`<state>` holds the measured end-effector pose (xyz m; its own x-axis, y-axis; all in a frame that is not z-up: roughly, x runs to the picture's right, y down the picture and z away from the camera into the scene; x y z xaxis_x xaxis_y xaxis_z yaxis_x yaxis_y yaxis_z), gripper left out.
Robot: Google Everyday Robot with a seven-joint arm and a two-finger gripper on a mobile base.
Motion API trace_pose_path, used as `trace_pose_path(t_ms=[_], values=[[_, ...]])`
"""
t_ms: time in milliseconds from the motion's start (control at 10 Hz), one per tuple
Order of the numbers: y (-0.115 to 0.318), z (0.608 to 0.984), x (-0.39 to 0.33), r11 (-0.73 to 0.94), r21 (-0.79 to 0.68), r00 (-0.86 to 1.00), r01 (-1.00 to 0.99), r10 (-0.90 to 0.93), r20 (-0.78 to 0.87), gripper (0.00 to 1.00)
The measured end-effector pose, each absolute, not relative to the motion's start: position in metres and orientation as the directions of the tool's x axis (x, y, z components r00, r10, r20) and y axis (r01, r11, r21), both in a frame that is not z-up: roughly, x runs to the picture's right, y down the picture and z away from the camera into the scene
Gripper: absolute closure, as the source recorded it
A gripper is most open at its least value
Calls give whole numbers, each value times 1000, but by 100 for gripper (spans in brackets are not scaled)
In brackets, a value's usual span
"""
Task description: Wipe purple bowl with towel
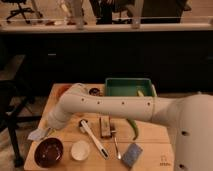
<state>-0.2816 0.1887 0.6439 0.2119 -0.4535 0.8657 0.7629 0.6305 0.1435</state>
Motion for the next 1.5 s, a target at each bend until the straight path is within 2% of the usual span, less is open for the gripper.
trace_pose_path(t_ms=[500, 1500], values=[[217, 633, -292, 432, 153, 117, 889, -537, 836, 100], [290, 655, -290, 311, 104, 67, 945, -493, 867, 100]])
